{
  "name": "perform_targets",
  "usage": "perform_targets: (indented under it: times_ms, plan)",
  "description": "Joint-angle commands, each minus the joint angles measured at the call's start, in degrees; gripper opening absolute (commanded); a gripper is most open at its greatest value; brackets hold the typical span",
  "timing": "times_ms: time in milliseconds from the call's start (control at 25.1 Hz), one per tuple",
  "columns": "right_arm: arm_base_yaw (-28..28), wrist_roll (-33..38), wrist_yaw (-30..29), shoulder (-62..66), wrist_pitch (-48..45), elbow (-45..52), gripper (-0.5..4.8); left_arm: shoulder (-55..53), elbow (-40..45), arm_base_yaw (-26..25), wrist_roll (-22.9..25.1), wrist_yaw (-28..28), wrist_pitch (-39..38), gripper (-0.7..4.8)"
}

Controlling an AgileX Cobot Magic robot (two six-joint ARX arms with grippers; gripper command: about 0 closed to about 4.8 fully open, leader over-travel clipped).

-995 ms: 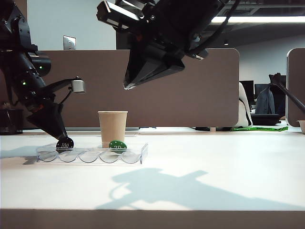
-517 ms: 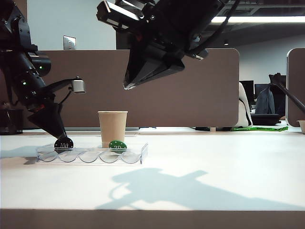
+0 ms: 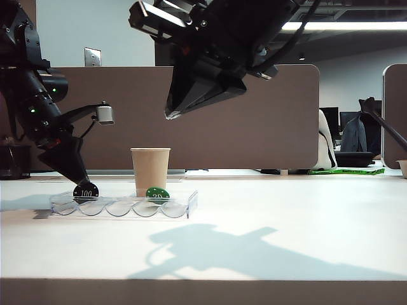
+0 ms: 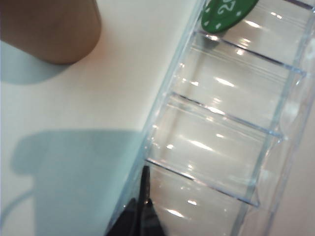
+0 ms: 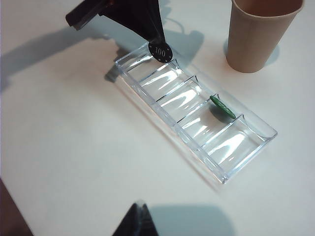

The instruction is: Pick up the chip with the greater value and put it into the paper cup.

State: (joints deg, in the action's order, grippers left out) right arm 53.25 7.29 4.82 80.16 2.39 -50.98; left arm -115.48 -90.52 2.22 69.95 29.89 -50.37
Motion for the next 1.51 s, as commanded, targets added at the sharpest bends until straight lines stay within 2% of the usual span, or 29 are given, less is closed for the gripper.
perform_targets:
  times_ms: [40, 557, 716, 1035, 1273, 1512]
  plan:
    - [0.2, 0.2, 0.0, -0.1, -0.5, -0.2, -0.06, 0.3, 0.0, 0.0, -0.2, 0.4, -0.4, -0.06]
    - [0.2, 0.2, 0.0, -0.1, -0.4, -0.2, -0.06, 1.4, -0.2, 0.0, -0.3, 2.0, -2.4, -0.06]
    - [0.2, 0.2, 0.0, -0.1, -0.5, -0.2, -0.06, 2.9, -3.2, 0.0, -1.4, 2.7, -2.5, -0.06]
    - [0.2, 0.2, 1.5, -0.1, -1.4, -0.2, -0.06, 3.0, -9.2, 0.1, -5.1, 11.8, -3.0, -0.06]
    - [0.0, 0.2, 2.0, -0.1, -2.8, -0.2, -0.06, 3.0, -11.2, 1.1, -5.7, 13.0, -0.4, -0.06]
    - [0.0, 0.1, 4.3, -0.1, -4.5, -0.2, -0.06, 2.9, -11.1, 3.0, -9.5, 14.0, 8.6, -0.06]
